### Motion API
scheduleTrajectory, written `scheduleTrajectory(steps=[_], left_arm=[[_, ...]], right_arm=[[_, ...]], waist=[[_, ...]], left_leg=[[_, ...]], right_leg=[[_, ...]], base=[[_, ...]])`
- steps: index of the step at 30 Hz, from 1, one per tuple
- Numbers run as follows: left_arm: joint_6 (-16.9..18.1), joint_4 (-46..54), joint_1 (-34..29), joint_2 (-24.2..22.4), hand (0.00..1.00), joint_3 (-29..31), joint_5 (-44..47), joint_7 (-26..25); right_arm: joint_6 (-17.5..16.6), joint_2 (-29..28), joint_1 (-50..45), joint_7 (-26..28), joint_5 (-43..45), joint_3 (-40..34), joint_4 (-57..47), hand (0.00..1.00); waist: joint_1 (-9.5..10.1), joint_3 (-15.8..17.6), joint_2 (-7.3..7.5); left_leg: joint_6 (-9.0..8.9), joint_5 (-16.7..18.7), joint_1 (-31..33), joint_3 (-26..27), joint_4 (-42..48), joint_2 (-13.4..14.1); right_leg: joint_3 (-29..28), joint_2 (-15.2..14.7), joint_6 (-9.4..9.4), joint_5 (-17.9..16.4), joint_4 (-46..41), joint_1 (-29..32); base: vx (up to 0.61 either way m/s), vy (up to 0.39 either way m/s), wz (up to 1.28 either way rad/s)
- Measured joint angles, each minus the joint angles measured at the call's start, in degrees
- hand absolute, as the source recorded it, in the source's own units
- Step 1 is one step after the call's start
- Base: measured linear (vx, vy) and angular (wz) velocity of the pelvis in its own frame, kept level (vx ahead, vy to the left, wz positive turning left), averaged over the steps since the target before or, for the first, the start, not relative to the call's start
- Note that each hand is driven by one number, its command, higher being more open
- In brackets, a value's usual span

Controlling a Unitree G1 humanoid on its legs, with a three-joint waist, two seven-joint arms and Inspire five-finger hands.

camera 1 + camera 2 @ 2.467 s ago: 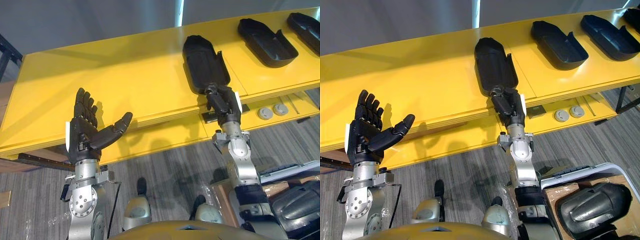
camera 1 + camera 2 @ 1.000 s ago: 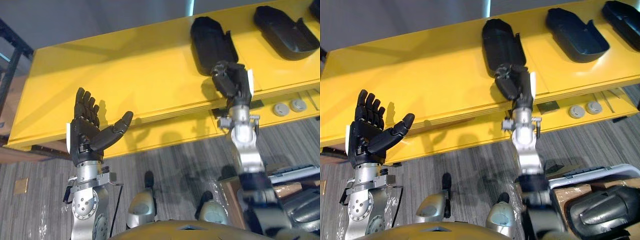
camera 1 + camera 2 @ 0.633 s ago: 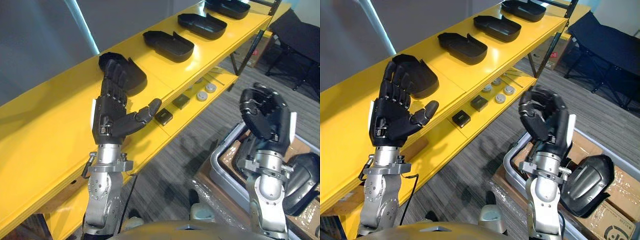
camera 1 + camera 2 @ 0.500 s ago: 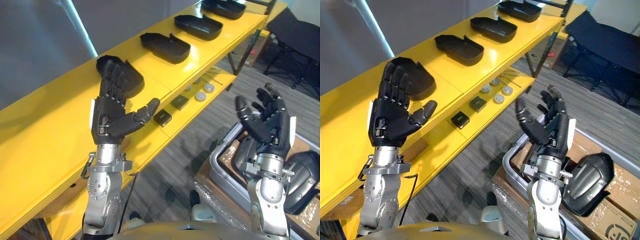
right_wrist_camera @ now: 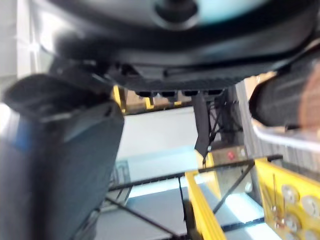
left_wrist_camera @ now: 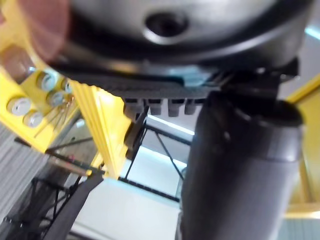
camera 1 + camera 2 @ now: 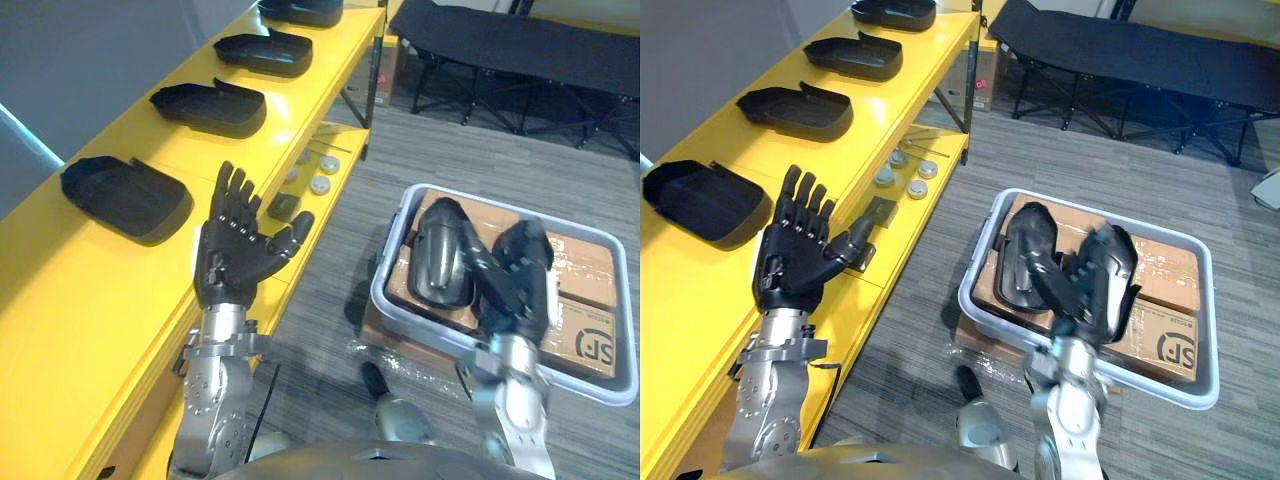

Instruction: Walk over and take three plastic housings, then place them on the shelf

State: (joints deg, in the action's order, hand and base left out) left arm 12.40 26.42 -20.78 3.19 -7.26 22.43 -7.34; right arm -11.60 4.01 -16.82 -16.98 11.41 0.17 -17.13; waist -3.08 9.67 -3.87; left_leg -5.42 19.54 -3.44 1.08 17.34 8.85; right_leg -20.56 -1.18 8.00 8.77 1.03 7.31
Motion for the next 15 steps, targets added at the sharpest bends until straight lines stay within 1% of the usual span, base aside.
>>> scheduleTrajectory(steps=[1,2,3,4,6,9,10,11,12,13,14,15], left_arm=[[0.03,0.0,-0.35,0.0,1.0,1.14,0.0,0.11],[0.49,0.0,-0.51,0.0,1.0,2.45,0.01,0.11],[1.02,0.0,-0.53,-0.02,1.0,2.83,0.09,0.1],[2.45,0.04,-0.45,0.0,1.0,2.85,0.53,0.29],[3.74,0.26,0.22,-0.07,1.0,1.65,2.14,1.51],[3.79,1.12,0.37,-0.15,1.0,-1.0,2.44,2.46],[3.8,1.14,0.23,-0.26,1.0,-1.49,2.38,2.47],[3.8,1.25,0.1,-0.42,1.0,-1.26,2.2,2.1],[3.76,1.23,0.08,-0.32,1.0,-0.02,2.2,1.08],[3.61,0.88,0.36,-0.8,1.0,1.44,2.21,0.9],[3.48,0.57,1.36,-0.96,1.0,2.47,2.28,0.44],[3.44,0.56,1.23,-1.13,1.0,3.45,2.4,0.19]], right_arm=[[0.01,-0.49,1.02,-1.6,0.02,-0.01,0.74,1.0],[0.06,-1.26,0.84,-2.96,0.12,0.02,1.22,1.0],[0.12,-1.8,0.57,-3.57,0.14,0.11,1.4,1.0],[0.48,-2.69,-0.53,-4.67,0.18,0.57,1.63,1.0],[1.09,-4.19,-3.59,-4.96,0.16,0.55,1.63,1.0],[1.08,-5.54,-9.8,-4.61,0.2,0.5,1.56,1.0],[0.77,-5.95,-11.25,-3.87,0.38,0.4,1.46,1.0],[0.39,-6.28,-12.13,-2.6,0.98,0.35,1.47,1.0],[-0.23,-6.26,-11.67,-0.54,2.5,0.55,1.55,1.0],[-1.32,-6.27,-10.6,0.37,3.22,0.51,1.76,1.0],[-1.9,-6.21,-9.41,0.36,3.14,0.58,2.19,1.0],[-2.37,-6.03,-7.64,0.17,2.46,0.88,3.47,1.0]], waist=[[1.01,-0.03,0.47],[1.61,-0.08,0.67],[1.59,-0.09,0.7],[1.47,-0.09,0.69],[1.05,-0.13,0.77],[0.52,-0.04,1.38],[0.53,0.03,1.76],[0.75,0.3,2.27],[1.07,0.16,2.58],[1.15,0.64,2.07],[1.08,0.62,2.31],[1.14,0.61,2.3]], left_leg=[[-0.14,-0.16,0.75,-0.14,0.64,-1.12],[-0.02,-0.27,0.94,-0.3,0.91,-2.04],[0.05,-0.3,1.01,-0.41,1.12,-2.43],[0.12,-0.25,0.99,-0.37,1.49,-2.84],[0.32,-0.14,0.82,-0.15,1.79,-3.12],[1.02,0.93,-0.54,2.91,3.46,-3.4],[1.35,1.45,-1.27,4.78,3.85,-3.35],[1.64,1.79,-1.97,7.2,4.46,-3.25],[2.65,1.1,-1.43,10.23,4.62,-2.39],[2.51,0.57,-0.77,12.25,4.29,-1.4],[2.48,-0.33,-0.1,13.4,4.31,-0.59],[2.15,-1.26,0.22,13.73,4.23,0.36]], right_leg=[[0.23,-1.21,0.28,0.19,0.0,0.22],[1.22,-2.2,0.41,0.29,-0.11,0.26],[1.74,-2.57,0.41,0.29,-0.27,0.25],[2.26,-2.83,0.39,0.28,-1.17,0.51],[2.9,-2.79,0.37,0.26,-3.08,1.29],[2.8,-2.51,0.46,0.36,-5.1,1.97],[4.05,-2.46,0.82,0.89,-5.09,1.92],[5.75,-2.56,0.45,2.76,-4.34,2.01],[6.34,-2.18,0.43,8.91,-0.15,2.31],[9.58,-1.57,-0.38,6.33,-4.15,4.43],[14.5,-2.29,-4.97,-1.63,-15.07,7.56],[18.02,-3.98,-6.45,-7.86,-25.85,9.54]], base=[[-0.08,0.218,0.11],[-0.05,0.155,0.14],[-0.03,0.127,0.08],[-0.01,0.083,0.01],[-0.01,0.07,-0.1],[-0.03,0.051,-0.48],[-0.07,0.024,-0.83],[-0.21,-0.004,-1.27],[-0.22,-0.056,-1.39],[-0.29,-0.1,-1.15],[-0.17,-0.099,-0.66],[-0.19,-0.13,-0.35]])
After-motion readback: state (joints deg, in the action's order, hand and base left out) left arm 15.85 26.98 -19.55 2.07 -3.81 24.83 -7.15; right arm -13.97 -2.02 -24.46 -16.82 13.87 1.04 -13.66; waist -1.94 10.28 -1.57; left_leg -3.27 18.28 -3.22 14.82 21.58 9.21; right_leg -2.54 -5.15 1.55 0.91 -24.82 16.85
